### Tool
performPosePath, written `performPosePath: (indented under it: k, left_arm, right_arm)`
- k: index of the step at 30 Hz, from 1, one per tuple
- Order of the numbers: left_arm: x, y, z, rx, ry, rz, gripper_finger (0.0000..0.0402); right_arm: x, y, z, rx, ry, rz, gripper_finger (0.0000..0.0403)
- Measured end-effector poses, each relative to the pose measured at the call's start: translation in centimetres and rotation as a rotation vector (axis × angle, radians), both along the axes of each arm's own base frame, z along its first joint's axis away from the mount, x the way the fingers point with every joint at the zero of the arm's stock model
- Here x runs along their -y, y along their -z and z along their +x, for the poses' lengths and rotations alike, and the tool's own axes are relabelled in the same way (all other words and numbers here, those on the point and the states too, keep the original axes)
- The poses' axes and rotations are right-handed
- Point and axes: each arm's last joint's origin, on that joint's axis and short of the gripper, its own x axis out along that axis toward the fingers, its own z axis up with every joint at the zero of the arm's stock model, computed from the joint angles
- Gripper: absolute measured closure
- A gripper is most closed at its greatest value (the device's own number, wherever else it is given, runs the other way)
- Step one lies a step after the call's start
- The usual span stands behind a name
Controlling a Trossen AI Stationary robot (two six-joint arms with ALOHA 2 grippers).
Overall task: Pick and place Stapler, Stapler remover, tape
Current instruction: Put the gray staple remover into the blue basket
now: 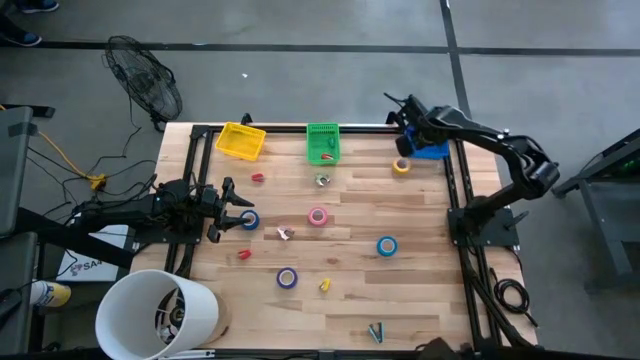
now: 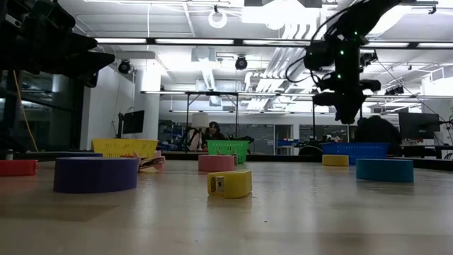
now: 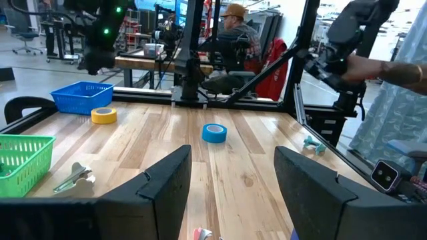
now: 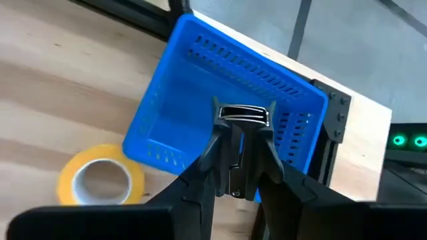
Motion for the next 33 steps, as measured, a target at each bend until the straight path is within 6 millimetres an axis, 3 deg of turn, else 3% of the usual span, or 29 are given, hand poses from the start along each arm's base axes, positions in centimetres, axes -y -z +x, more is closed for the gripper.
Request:
performPosePath:
  k: [12,27,33]
  left_arm:
    - [0.0,0.0,0.0,0.0,0.0,0.0,0.019]
    - [0.0,0.0,0.0,0.0,0.0,0.0,0.019]
    - [0.0,0.0,0.0,-0.001,0.0,0.0,0.019]
  right_arm:
    - [1.5,3.6,-2.2,0.081,0.067,-0.055,0.0315]
    - [1.6,3.6,-2.2,0.099,0.121,-0.088,0.0311]
    - [1.4,3.7,-2.3,0.106,0.112,-0.06,0.0283]
